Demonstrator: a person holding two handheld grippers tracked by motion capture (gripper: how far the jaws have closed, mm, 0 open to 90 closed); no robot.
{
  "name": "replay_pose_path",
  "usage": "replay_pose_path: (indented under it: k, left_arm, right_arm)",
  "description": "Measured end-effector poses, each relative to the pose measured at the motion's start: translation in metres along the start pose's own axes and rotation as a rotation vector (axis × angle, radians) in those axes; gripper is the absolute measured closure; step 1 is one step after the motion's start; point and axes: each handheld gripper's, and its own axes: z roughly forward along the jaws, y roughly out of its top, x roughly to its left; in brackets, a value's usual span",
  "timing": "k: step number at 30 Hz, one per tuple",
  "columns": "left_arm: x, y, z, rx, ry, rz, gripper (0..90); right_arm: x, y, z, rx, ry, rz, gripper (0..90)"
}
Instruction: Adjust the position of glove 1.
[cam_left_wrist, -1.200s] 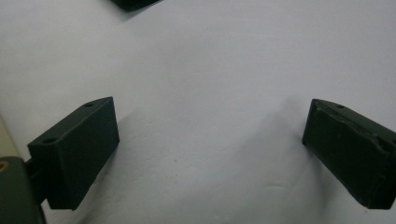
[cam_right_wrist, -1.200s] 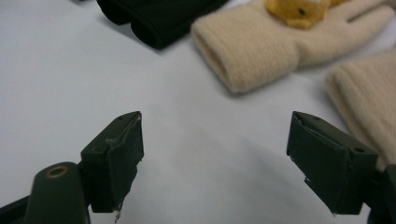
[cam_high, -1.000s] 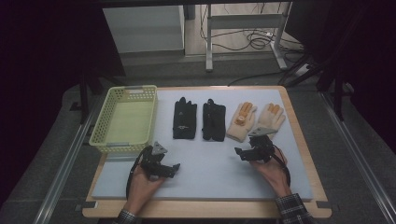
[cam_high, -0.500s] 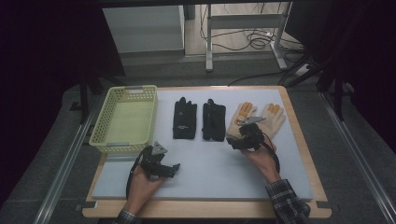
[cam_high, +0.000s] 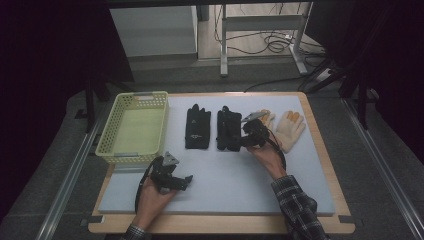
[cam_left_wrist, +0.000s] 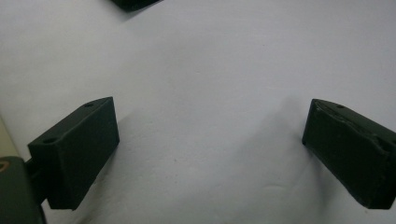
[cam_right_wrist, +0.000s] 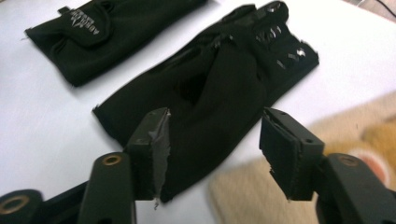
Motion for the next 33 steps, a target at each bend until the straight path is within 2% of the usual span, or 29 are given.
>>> replay_pose_path:
  k: [3,8,17,21,24,26,27,28,29,31,33]
  left_arm:
    - [0.000,0.000,0.000,-0.002,0.000,-0.003,3.9]
    - [0.000,0.000,0.000,0.001,0.000,0.001,3.8]
    - [0.000,0.000,0.000,0.001,-0.001,0.000,3.8]
    - [0.000,0.000,0.000,0.002,0.000,0.001,3.8]
    - [0.000,0.000,0.000,0.001,-0.001,0.000,3.8]
    - [0.000,0.000,0.000,0.001,-0.001,0.000,3.8]
    - [0.000,0.000,0.000,0.002,-0.001,0.000,3.8]
    - [0.000,0.000,0.000,0.000,-0.001,0.000,3.8]
    - [0.000,0.000,0.000,0.000,-0.001,0.000,3.8]
    - [0.000,0.000,0.000,0.002,-0.001,0.000,3.7]
    - [0.000,0.000,0.000,0.001,-0.001,0.000,3.7]
  right_arm:
    - [0.000,0.010,0.011,-0.003,-0.001,-0.004,48.9]
    - [0.000,0.020,0.029,0.005,-0.007,-0.011,48.7]
    - [-0.004,0.032,0.055,-0.016,-0.031,0.029,33.5]
    - [-0.005,0.031,0.069,0.021,-0.060,0.014,30.2]
    - [-0.007,0.031,0.079,0.065,-0.061,0.004,25.2]
    - [-0.010,0.032,0.082,0.073,-0.043,0.033,26.4]
    - [-0.010,0.032,0.082,0.073,-0.043,0.033,26.4]
    - [-0.013,0.032,0.082,0.080,-0.018,0.060,32.4]
    - [-0.012,0.032,0.081,0.078,-0.016,0.059,37.5]
    - [-0.011,0.031,0.079,0.071,-0.022,0.053,55.0]
    - [-0.010,0.029,0.078,0.052,-0.024,0.063,64.5]
